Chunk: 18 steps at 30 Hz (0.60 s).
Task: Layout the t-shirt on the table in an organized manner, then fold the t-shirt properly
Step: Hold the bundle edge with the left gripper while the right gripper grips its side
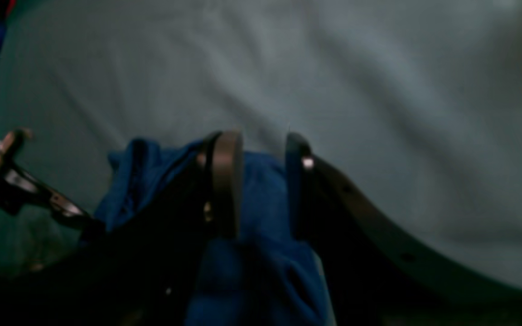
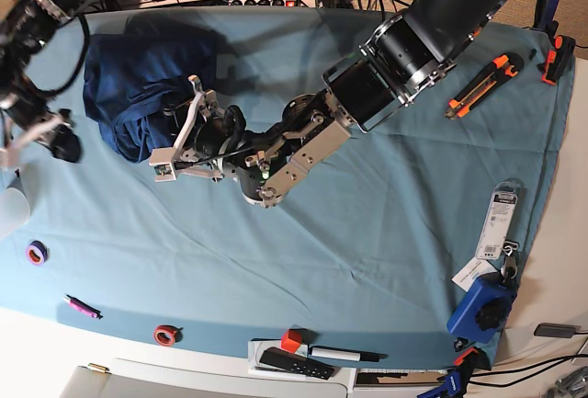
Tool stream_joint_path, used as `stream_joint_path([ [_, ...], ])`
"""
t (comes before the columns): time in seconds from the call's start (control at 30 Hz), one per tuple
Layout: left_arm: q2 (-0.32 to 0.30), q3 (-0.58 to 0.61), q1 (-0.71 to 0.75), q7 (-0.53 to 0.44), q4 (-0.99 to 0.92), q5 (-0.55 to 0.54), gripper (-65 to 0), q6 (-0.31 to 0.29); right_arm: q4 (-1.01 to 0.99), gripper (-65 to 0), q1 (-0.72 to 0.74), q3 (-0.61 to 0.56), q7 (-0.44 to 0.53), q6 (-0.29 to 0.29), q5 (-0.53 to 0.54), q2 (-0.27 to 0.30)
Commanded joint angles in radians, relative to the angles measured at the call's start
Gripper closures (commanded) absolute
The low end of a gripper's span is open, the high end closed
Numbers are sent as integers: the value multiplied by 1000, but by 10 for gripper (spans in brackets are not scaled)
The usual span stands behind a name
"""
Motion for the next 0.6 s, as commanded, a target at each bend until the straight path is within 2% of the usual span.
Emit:
stream_joint_path([
  [0.0, 25, -5, -24, -22, 17, -17, -234, -7, 16, -164, 11, -15, 28, 2, 8, 23],
  [0.1, 25, -5, -25, -23, 17, -17, -234, -6, 16, -164, 11, -45, 27, 2, -14, 22],
  [0.43, 25, -5, -25, -64, 17, -14, -234, -7, 16, -163, 6, -29, 24, 2, -14, 18],
  [0.57, 25, -5, -25, -76, 17, 21, -234, -6, 16, -164, 5, -29, 16, 2, -14, 18],
])
